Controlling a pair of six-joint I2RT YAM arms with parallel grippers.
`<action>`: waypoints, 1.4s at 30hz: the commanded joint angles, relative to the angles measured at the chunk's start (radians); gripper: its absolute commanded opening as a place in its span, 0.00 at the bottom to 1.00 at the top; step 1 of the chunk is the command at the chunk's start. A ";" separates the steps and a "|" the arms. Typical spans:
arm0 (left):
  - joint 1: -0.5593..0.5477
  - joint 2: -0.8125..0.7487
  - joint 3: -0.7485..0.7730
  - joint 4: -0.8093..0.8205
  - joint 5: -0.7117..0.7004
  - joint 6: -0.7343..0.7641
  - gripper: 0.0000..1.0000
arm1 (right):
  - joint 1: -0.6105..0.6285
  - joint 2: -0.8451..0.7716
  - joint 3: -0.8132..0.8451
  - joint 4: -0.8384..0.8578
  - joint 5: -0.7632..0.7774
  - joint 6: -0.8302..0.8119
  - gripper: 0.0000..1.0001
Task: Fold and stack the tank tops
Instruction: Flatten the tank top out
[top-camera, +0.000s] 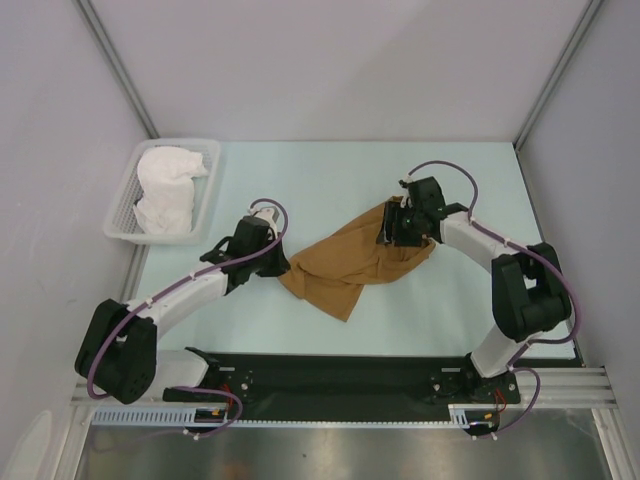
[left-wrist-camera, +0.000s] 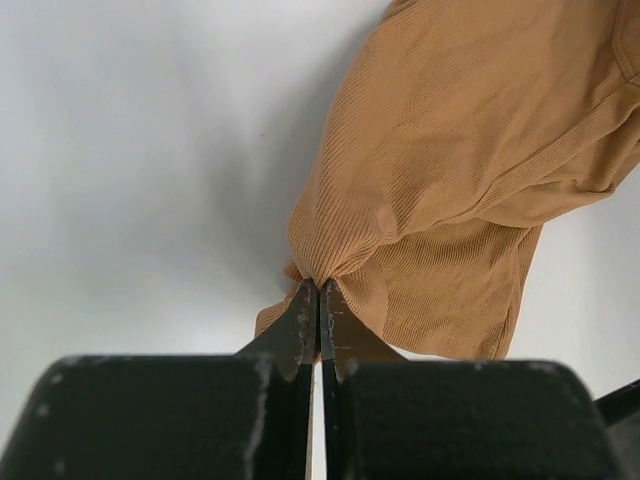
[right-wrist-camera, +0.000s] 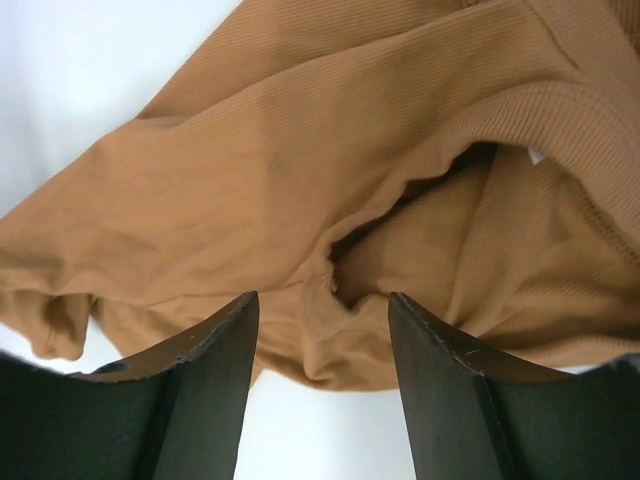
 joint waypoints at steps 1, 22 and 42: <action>0.008 -0.006 0.031 0.033 -0.019 0.006 0.00 | 0.013 0.057 0.080 0.035 0.028 -0.010 0.59; 0.014 0.003 0.077 -0.005 -0.059 0.018 0.00 | -0.039 -0.012 0.027 0.091 -0.059 0.024 0.00; 0.008 0.034 0.134 0.033 -0.005 0.011 0.67 | -0.273 -0.277 -0.156 0.308 -0.153 0.202 0.00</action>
